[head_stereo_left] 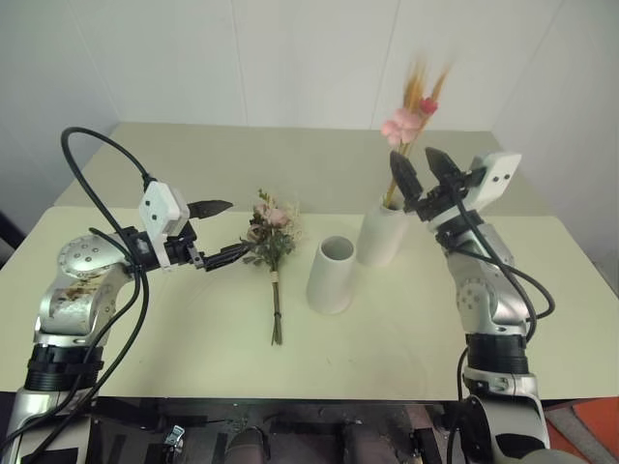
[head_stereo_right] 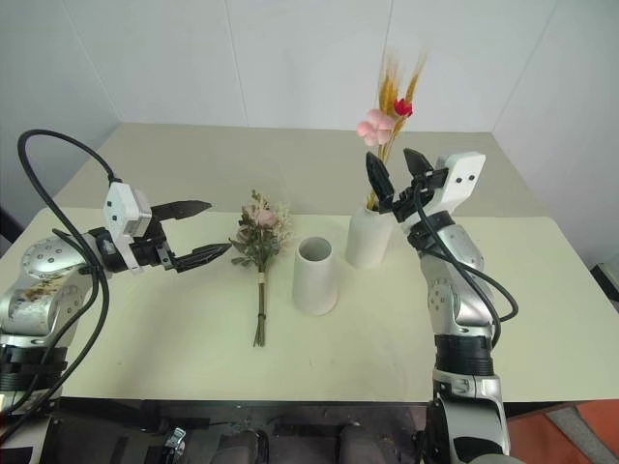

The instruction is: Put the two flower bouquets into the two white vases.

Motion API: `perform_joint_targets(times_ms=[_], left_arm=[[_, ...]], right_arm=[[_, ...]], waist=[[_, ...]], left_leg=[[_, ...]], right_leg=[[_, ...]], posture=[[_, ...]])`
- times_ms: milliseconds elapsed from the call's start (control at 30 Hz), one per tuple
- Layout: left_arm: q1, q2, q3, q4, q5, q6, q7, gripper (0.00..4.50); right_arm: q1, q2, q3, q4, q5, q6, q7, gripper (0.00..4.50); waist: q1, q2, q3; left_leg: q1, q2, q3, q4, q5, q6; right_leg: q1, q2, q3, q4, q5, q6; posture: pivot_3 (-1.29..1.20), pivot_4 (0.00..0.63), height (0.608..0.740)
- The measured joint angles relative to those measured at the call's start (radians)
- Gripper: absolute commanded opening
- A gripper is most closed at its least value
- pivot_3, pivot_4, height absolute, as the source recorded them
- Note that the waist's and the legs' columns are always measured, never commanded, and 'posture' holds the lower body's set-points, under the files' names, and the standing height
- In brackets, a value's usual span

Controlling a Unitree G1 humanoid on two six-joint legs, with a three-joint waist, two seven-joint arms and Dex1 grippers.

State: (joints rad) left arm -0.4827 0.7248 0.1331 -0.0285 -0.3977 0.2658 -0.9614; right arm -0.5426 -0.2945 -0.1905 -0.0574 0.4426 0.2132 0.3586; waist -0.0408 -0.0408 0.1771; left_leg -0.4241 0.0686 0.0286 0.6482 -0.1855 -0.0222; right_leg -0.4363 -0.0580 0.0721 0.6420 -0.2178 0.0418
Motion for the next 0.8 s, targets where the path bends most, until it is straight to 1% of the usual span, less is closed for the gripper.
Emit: perform_joint_targets(times_ms=[100, 233, 333, 400, 467, 533, 600, 700, 800], left_arm=[[0.001, -0.048, -0.001, -0.011, 0.041, 0.027, 0.11, 4.5], [-0.002, -0.15, -0.007, -0.145, 0.053, 0.144, 0.289, 4.5], [-0.054, -0.188, -0.016, -0.237, 0.002, 0.353, 0.387, 4.5], [-0.151, -0.215, -0.039, -0.258, -0.033, 0.611, 0.471, 4.5], [-0.246, -0.25, -0.079, -0.241, -0.034, 0.859, 0.556, 4.5], [-0.3, -0.282, -0.114, -0.194, -0.024, 1.031, 0.614, 4.5], [-0.309, -0.324, -0.126, -0.144, -0.015, 1.154, 0.653, 4.5], [-0.328, -0.348, -0.154, -0.091, -0.013, 1.259, 0.668, 4.5], [-0.404, -0.36, -0.177, -0.002, -0.045, 1.336, 0.662, 4.5]], right_arm=[[0.092, -0.057, -0.002, -0.071, 0.011, 0.061, 0.02, 4.47], [0.153, -0.164, -0.039, -0.167, 0.092, 0.15, 0.096, 4.47], [0.169, -0.269, -0.071, -0.226, 0.135, 0.224, 0.136, 4.47], [0.177, -0.358, -0.102, -0.258, 0.173, 0.309, 0.153, 4.47], [0.186, -0.42, -0.131, -0.285, 0.202, 0.363, 0.171, 4.47], [0.197, -0.45, -0.154, -0.307, 0.217, 0.391, 0.183, 4.47], [0.202, -0.46, -0.187, -0.31, 0.238, 0.42, 0.175, 4.47], [0.202, -0.485, -0.207, -0.311, 0.246, 0.455, 0.161, 4.47], [0.236, -0.549, -0.218, -0.346, 0.244, 0.481, 0.17, 4.47]], waist=[[0.006, 0.0, 0.0], [0.008, 0.0, 0.0], [0.006, 0.0, 0.0], [0.007, -0.001, 0.0], [0.006, -0.001, 0.0], [0.003, -0.001, 0.0], [-0.007, -0.001, 0.0], [-0.008, -0.002, 0.001], [-0.001, -0.002, 0.001]], left_leg=[[-0.001, 0.0, 0.0, 0.001, 0.0, 0.0], [0.0, 0.0, 0.0, 0.001, 0.0, 0.0], [0.001, 0.0, 0.0, 0.001, 0.0, 0.0], [0.001, -0.001, -0.002, 0.002, 0.0, 0.001], [0.004, -0.002, -0.003, 0.002, 0.001, 0.001], [0.008, -0.002, -0.003, 0.001, 0.0, 0.001], [0.009, -0.002, -0.003, -0.001, 0.0, 0.001], [0.009, -0.002, -0.004, -0.002, 0.0, 0.001], [0.009, -0.004, -0.005, -0.002, 0.0, 0.001]], right_leg=[[0.0, 0.0, 0.0, -0.001, 0.0, 0.0], [0.001, 0.0, 0.0, 0.0, 0.0, 0.001], [0.001, 0.0, 0.0, 0.0, -0.003, 0.005], [0.003, 0.0, 0.0, 0.0, -0.004, 0.008], [0.007, 0.0, 0.0, -0.001, -0.005, 0.009], [0.011, 0.0, -0.001, -0.004, -0.006, 0.01], [0.011, 0.0, 0.0, -0.005, -0.005, 0.009], [0.01, 0.001, 0.0, -0.003, -0.006, 0.009], [0.011, 0.0, 0.0, -0.004, -0.006, 0.009]], posture=[[0.0, 0.15, 0.74], [0.0, 0.15, 0.74], [0.0, 0.15, 0.74], [0.0, 0.15, 0.74], [0.0, 0.15, 0.74], [0.0, 0.15, 0.74], [0.0, 0.15, 0.74], [0.0, 0.15, 0.74], [0.0, 0.15, 0.74]])
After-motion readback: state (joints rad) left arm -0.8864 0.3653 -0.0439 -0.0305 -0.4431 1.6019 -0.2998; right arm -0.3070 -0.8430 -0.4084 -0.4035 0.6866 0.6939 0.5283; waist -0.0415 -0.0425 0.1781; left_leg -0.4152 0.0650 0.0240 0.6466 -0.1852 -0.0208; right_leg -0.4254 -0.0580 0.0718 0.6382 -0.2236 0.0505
